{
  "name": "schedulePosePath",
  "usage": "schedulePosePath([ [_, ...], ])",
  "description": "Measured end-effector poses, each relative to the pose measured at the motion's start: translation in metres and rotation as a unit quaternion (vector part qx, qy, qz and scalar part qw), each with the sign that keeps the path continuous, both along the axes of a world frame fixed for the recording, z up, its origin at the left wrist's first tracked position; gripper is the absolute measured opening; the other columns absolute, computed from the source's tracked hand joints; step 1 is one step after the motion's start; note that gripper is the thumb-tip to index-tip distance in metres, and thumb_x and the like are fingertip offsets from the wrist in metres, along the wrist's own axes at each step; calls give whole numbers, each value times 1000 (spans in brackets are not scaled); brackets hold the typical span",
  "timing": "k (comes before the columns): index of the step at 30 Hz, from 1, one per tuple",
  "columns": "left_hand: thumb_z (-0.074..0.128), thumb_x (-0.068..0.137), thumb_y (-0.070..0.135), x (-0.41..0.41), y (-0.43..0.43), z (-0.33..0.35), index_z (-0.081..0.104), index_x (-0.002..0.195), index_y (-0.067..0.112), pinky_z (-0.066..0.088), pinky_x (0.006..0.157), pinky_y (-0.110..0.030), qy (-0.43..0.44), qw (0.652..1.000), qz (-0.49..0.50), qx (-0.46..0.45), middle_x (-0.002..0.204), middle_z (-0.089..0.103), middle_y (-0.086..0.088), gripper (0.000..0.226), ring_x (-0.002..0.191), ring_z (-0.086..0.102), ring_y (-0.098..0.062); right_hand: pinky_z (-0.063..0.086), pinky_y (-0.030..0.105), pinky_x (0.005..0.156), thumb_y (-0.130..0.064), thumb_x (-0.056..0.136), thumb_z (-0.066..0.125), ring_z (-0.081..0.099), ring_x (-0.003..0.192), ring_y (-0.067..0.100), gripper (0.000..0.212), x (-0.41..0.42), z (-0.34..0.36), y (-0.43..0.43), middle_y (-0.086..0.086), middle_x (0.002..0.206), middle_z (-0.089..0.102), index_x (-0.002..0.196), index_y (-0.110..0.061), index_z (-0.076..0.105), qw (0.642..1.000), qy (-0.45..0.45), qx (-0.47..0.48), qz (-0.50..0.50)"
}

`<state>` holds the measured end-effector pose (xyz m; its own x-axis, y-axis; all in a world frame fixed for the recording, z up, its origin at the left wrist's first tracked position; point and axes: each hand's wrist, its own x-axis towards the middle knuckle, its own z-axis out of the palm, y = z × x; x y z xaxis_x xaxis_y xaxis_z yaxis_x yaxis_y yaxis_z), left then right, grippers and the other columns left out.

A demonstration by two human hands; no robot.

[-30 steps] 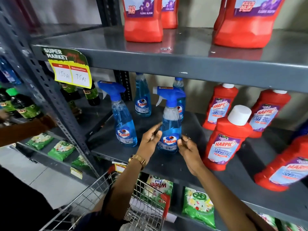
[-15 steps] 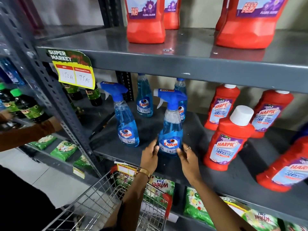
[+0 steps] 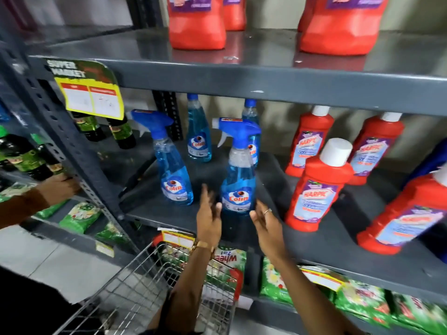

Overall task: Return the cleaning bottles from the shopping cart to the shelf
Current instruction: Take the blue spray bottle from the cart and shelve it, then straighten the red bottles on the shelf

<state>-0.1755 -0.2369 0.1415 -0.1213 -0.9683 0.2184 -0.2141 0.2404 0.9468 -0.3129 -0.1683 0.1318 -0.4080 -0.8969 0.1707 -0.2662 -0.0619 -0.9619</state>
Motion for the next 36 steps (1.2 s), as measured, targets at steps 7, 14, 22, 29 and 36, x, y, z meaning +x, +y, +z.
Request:
schedulePosePath([
  [7, 56, 85, 37, -55, 129, -3, 13, 146, 15, 22, 115, -20, -34, 986, -18, -160, 153, 25, 2, 78, 142, 25, -10, 44, 19, 80, -49, 77, 63, 58, 88, 16, 30, -39, 4, 113, -4, 92, 60, 91, -23, 59, 957, 30, -87, -275],
  [14, 77, 64, 39, -149, 118, 7, -12, 144, 22, 8, 118, -26, -70, 992, -69, -76, 155, 1, 2, 121, 142, 6, -6, 23, 46, 114, -23, 48, 93, 31, 133, 38, 119, -144, 14, 138, 23, 142, 36, 141, 3, 24, 889, 46, 15, -455],
  [22, 81, 64, 27, -172, 109, 4, 6, 148, 11, 38, 106, -40, -104, 994, -23, 6, 149, 35, -16, 114, 129, 44, -33, 47, 40, 86, -16, 54, 89, 61, 103, 36, 74, -175, 11, 124, 23, 109, 63, 114, -5, 47, 916, 17, 62, -396],
  [29, 80, 65, 29, -176, 111, 2, 18, 145, 9, 46, 99, -47, -145, 989, 11, -5, 137, 46, -19, 103, 121, 49, -38, 47, 38, 91, -29, 59, 87, 57, 109, 33, 82, -175, 11, 123, 19, 118, 60, 124, -5, 42, 925, 49, 73, -369],
  [36, 79, 65, 33, -176, 112, 3, 18, 142, 13, 49, 95, -47, -150, 989, 9, -3, 136, 47, -14, 101, 120, 50, -34, 48, 41, 94, -33, 61, 86, 56, 112, 32, 84, -175, 12, 124, 17, 120, 58, 126, -6, 39, 932, 41, 91, -348],
])
